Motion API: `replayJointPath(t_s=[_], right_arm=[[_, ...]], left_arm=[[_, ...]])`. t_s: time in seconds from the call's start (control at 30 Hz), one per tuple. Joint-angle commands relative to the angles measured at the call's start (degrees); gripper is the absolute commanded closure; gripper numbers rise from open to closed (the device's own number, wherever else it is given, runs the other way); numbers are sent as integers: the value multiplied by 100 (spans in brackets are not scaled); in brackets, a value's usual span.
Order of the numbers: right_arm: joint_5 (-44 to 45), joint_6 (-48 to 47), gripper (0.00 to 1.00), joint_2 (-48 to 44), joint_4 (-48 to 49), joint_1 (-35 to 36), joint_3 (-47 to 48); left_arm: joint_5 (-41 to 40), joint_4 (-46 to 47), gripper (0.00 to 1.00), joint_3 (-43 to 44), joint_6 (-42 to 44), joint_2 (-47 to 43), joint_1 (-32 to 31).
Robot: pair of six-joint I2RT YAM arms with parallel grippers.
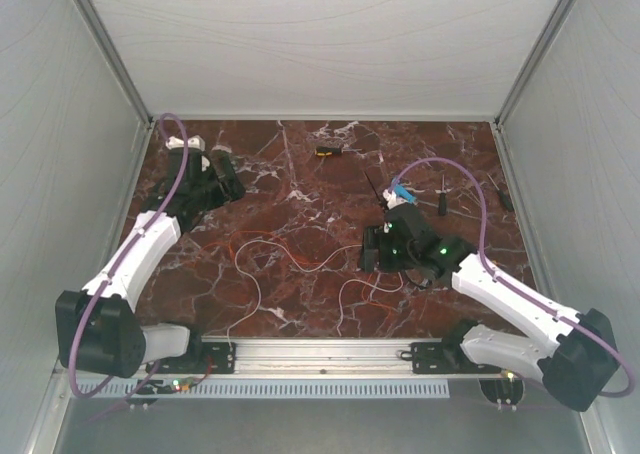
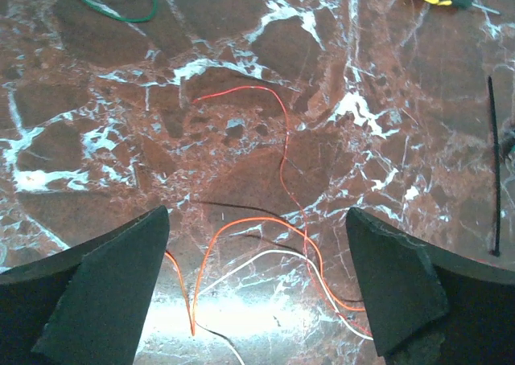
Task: Zip-tie the wires
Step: Straighten the cable at the center of the board, then pick up the cable at the corner of the board.
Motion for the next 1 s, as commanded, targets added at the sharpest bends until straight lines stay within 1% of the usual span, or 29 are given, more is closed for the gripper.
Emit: replayJointPath(t_s=[0.0,0.07,0.2,0.37,0.4,0.43,0.47,0.53,0.6,0.7,0.77,0.97], right_arm=[[-24,-105,30,-268,-117,-24,222],[-85,-137,28,-293,-112,-17,242],[-152,-234,23,-379,-136,-23,282],[-84,-363,17,-622,-22,-23,408],[-46,-379,14,-678,21,-21,446],[11,-396,7,-732,72,-20,482],[84,-406,3,-787,119,-23,521],[229,-427,2,-890,240,-24,581],[379,-433,2,-994,435,-22,563],[568,-465,2,-1173,852,-20,392],[638,-537,2,-1251,1144,-19,189],[671,-692,2,-1269,1801,-23,-268]], left_arm=[[-441,-70,6,162,50,-123,19],[-519,-101,1,188,67,-154,19],[-799,-39,0,98,187,-421,23],[-1540,143,0,-63,269,-836,28],[-1691,160,0,-81,284,-884,28],[-1828,178,0,-91,352,-924,35],[-1908,201,0,-92,403,-950,42],[-2043,213,0,-73,437,-985,96],[-1969,217,0,-15,451,-1000,233],[-1388,93,0,206,358,-950,628],[-1198,79,0,358,279,-826,802],[-1160,337,0,700,169,-157,1014]])
